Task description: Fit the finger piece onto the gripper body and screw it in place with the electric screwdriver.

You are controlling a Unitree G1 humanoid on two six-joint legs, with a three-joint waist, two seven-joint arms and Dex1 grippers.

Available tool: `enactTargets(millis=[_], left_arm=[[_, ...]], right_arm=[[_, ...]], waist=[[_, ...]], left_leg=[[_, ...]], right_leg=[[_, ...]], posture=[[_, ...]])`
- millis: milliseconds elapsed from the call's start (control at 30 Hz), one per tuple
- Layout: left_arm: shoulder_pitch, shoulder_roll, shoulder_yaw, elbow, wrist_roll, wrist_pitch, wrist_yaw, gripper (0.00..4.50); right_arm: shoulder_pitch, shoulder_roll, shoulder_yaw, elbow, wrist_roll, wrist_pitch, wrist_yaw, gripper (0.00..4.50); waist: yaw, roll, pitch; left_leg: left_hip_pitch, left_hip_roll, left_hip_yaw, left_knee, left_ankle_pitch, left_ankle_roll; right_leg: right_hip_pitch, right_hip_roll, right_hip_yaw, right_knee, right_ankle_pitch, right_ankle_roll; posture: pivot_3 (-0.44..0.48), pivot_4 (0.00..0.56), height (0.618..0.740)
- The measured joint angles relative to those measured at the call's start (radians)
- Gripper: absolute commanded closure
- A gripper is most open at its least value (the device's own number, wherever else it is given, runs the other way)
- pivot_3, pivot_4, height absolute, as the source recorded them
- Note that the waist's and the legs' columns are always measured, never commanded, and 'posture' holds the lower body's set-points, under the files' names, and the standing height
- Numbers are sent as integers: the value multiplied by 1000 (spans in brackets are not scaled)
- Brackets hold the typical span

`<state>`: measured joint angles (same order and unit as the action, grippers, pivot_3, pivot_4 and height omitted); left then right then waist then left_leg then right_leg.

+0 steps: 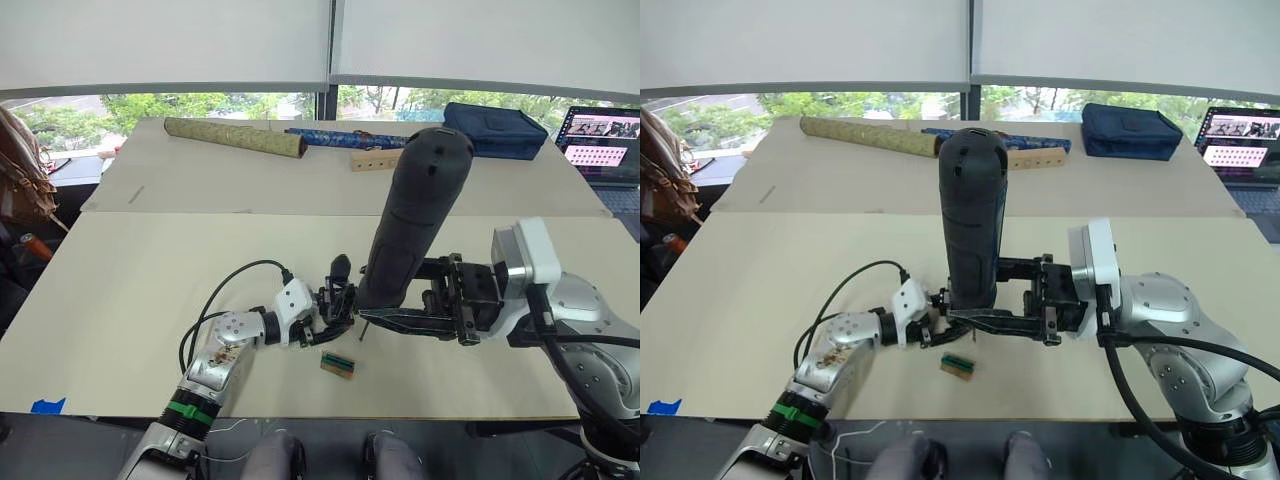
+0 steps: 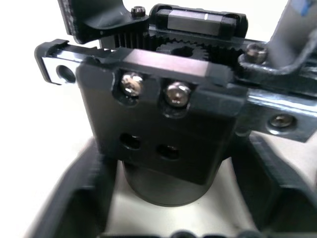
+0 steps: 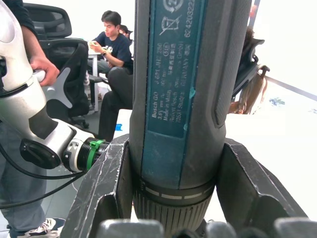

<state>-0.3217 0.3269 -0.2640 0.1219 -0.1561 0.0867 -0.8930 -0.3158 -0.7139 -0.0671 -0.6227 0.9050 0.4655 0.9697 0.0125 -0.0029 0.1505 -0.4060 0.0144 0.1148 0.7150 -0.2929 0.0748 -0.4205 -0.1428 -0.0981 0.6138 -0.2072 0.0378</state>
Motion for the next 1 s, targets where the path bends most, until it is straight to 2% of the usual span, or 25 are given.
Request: enactTargets(millis=[167, 533, 833, 900, 1000], left_arm=[[-12, 22, -1, 27, -3, -41, -46, 2163], [-212, 60, -8, 324, -30, -190, -357, 2163], [-256, 36, -3, 442, -28, -289, -394, 2163], [-254, 32, 0, 444, -28, -284, -385, 1068], [-248, 36, 15, 442, -16, -281, -349, 18]], right_arm=[[1, -7, -2, 0, 1, 0, 1, 2561], [23, -35, -28, -13, 22, 2, 11, 2561], [26, -40, -28, -16, 31, 23, 11, 2561], [26, -40, -28, -16, 42, 23, 12, 2561], [26, -40, -28, -17, 47, 24, 13, 2561]], waist=[[-2, 0, 0], [-2, 0, 0], [-1, 0, 0], [-1, 0, 0], [-1, 0, 0]], left_leg=[[0, 0, 0, 0, 0, 0], [0, 0, 1, 0, 0, 0], [0, 0, 0, 2, 0, 0], [0, 0, 0, 3, 0, 1], [0, 1, -1, 4, 0, 1]], right_leg=[[0, 0, 0, 0, 0, 0], [0, 2, 0, -1, 0, 0], [1, 2, 0, 0, 0, 0], [1, 2, 1, 0, 1, 0], [1, 2, 1, 2, 1, 0]], posture=[[0, 150, 740], [0, 150, 740], [0, 150, 740], [0, 150, 740], [0, 150, 740]])
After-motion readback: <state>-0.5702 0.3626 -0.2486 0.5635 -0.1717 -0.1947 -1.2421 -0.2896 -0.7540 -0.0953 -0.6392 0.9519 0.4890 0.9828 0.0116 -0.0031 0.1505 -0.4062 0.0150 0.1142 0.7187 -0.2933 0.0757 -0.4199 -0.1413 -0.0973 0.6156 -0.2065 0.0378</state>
